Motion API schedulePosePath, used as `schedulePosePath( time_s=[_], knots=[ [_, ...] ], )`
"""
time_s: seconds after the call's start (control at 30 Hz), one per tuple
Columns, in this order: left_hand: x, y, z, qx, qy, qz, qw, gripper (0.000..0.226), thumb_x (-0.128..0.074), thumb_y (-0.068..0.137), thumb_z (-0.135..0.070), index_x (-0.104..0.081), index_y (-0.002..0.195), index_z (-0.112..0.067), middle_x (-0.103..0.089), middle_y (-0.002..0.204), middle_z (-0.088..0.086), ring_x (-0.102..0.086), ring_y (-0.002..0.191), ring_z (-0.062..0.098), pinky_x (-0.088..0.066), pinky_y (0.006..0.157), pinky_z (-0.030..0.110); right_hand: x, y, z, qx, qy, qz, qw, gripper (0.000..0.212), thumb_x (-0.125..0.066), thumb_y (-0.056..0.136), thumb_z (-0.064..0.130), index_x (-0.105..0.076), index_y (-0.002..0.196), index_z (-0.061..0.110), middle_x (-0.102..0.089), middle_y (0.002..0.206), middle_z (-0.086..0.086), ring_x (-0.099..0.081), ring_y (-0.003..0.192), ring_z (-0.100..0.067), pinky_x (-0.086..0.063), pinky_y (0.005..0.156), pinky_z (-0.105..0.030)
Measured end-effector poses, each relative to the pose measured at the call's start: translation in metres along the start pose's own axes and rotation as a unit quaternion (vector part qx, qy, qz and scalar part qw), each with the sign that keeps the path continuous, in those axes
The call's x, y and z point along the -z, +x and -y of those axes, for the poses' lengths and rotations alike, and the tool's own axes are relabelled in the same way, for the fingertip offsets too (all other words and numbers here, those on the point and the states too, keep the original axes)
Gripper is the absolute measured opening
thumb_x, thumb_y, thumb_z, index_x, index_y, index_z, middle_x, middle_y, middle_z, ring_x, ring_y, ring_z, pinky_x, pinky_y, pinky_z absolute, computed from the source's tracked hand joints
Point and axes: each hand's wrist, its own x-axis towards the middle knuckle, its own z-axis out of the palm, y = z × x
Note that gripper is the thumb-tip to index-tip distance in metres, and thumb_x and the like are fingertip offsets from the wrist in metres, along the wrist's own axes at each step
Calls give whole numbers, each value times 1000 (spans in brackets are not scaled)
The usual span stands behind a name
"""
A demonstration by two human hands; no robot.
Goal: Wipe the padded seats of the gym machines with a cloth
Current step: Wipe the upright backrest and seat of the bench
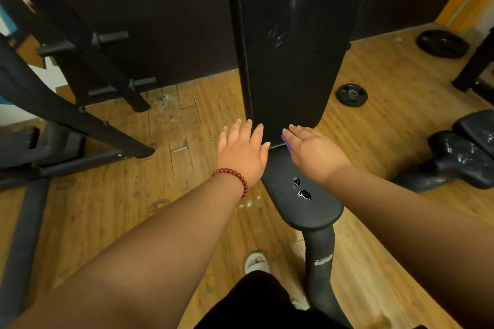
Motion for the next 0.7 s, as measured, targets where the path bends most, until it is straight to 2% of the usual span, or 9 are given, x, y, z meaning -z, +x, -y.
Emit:
schedulePosePath(
  time_s=[0.17, 0.7],
  knots=[
    [12, 49, -4, -3, -10, -34, 999, 52, -20, 104, -43, -20, 153, -25, -21, 159, 0, -9, 148, 22, -4, 119, 43, 25, 42, -20, -6, -3, -24, 1000, 63, -44, 101, 20, -12, 155, 15, -17, 161, -7, -18, 147, -23, -24, 118, -39],
    [71, 128, 16, -42, -2, -118, 992, 52, -23, 104, -42, -23, 152, -24, -22, 159, 0, -11, 148, 20, -5, 120, 41, 101, 103, -40, -33, -15, -116, 993, 65, -48, 101, 19, -11, 155, 21, -16, 161, -1, -17, 147, -19, -22, 117, -32]
  ],
)
